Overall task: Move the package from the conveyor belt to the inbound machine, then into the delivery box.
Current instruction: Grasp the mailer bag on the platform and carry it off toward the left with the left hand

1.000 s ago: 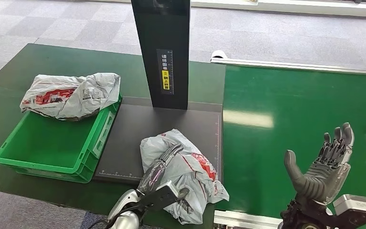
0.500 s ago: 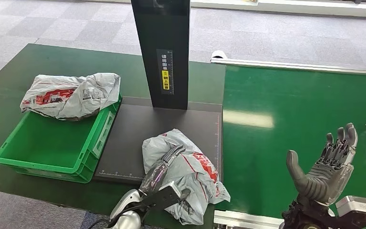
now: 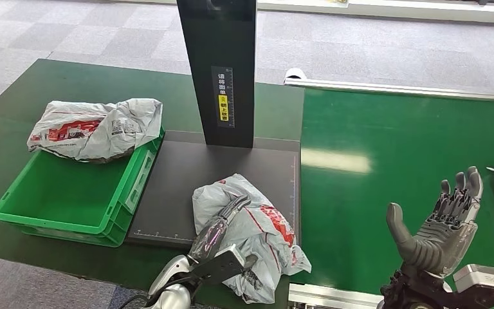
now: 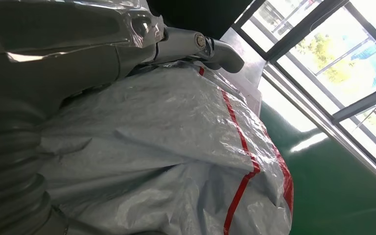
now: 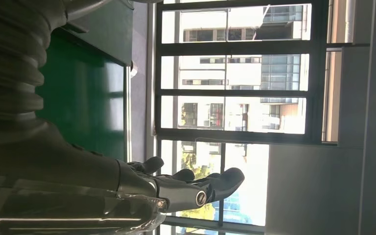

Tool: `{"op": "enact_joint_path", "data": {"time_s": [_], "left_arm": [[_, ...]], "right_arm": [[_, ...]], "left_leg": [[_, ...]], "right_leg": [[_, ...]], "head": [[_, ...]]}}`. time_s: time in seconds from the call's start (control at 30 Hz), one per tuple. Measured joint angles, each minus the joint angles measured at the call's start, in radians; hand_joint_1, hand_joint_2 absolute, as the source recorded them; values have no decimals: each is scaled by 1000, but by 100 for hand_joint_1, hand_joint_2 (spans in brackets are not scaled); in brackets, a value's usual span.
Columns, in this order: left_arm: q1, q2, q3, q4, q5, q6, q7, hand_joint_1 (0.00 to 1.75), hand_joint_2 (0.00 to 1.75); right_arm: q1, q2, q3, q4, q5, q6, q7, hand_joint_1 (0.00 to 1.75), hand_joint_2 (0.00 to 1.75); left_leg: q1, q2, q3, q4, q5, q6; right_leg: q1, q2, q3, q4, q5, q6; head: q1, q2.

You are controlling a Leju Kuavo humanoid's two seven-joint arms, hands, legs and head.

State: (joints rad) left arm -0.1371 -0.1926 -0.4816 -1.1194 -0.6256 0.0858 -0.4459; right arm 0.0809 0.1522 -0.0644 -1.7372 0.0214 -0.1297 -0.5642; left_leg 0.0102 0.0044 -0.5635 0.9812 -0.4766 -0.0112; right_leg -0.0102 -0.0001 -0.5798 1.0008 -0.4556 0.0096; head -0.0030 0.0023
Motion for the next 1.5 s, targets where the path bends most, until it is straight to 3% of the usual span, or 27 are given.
{"op": "enact_joint_path", "data": {"time_s": [0.07,0.27,1.33,1.5], "left_arm": [[0,0,0,0,2,7,-3,175,175],[7,1,33,1,71,134,-83,175,175],[13,2,67,-3,80,149,-92,175,175],[40,27,82,-130,118,228,-123,175,175]], "right_arm": [[0,0,0,0,-1,0,0,0,175],[12,1,-1,0,-20,-3,5,0,175],[18,3,-5,0,-29,-3,6,0,175],[23,4,-5,0,-39,-7,6,0,175]], "left_leg": [[0,0,0,0,0,0],[0,0,0,0,0,0],[0,0,0,0,0,0],[1,0,-1,0,0,0]], "right_leg": [[0,0,0,0,0,0],[0,0,0,0,0,0],[0,0,0,0,0,0],[1,0,-1,0,0,0]], "head": [[0,0],[0,0],[0,0],[0,0]]}}
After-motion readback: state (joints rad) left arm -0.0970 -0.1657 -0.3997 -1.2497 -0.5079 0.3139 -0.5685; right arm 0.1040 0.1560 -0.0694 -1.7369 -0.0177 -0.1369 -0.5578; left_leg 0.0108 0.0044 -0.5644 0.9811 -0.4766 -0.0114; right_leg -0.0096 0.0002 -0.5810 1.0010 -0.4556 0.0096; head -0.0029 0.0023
